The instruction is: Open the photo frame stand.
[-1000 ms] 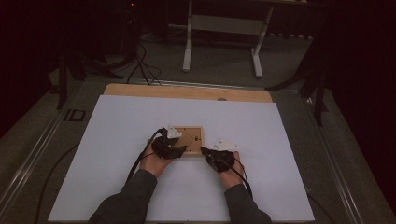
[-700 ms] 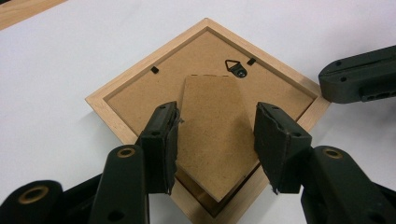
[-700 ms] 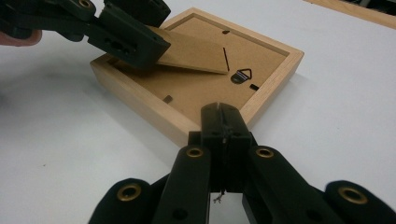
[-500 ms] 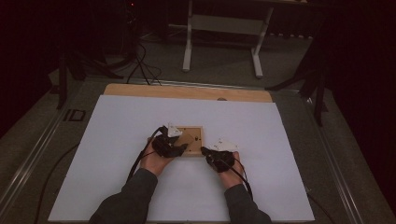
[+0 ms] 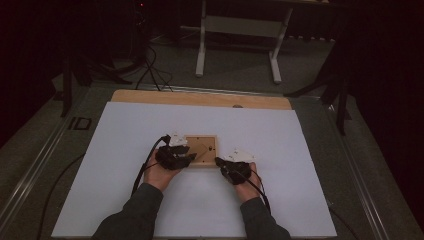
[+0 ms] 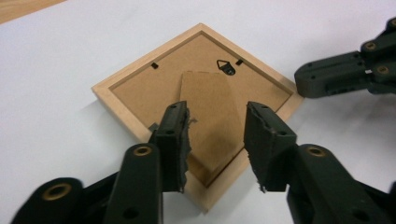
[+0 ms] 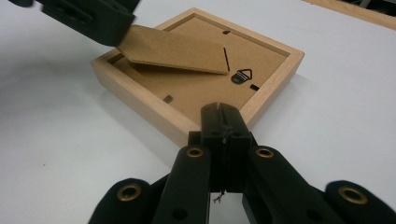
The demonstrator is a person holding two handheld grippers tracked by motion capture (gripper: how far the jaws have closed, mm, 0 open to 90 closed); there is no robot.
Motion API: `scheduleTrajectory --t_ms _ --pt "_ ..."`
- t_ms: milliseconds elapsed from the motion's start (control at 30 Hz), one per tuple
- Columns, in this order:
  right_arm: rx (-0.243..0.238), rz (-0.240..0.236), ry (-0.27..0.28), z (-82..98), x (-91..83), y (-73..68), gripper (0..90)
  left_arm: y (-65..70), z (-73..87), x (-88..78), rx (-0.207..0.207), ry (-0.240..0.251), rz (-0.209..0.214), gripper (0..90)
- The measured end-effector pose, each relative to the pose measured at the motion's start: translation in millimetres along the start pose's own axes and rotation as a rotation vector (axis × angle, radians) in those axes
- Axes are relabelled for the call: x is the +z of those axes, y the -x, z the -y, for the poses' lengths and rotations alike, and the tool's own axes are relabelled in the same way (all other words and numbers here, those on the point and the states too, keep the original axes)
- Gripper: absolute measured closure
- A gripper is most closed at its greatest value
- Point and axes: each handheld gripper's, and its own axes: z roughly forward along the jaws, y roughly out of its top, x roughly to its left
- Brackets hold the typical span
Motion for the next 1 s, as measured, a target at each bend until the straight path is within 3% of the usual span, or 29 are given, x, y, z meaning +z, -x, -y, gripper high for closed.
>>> scheduleTrajectory --t_ms 233,533,700,867,1000 --pt "0.002 0.0 0.0 0.0 0.0 0.0 89.9 -1.7 6.0 -10.4 -0.02 -0.003 0.029 89.2" --pt "0.001 0.001 0.0 0.1 -0.1 0.1 89.9 -0.1 13.8 -11.9 -0.025 -0.045 0.018 89.6" --pt "0.002 0.002 0.0 0.1 -0.1 -0.1 89.9 -0.2 17.4 -6.7 -0.019 -0.096 0.001 89.5" --pt "0.002 0.002 0.001 0.2 -0.1 -0.1 89.9 -0.4 16.9 -6.0 -0.014 -0.108 0.001 89.6" --pt "0.001 0.003 -0.001 0.1 -0.2 -0.5 89.9 2.9 17.9 -5.2 0.007 -0.127 -0.013 89.5"
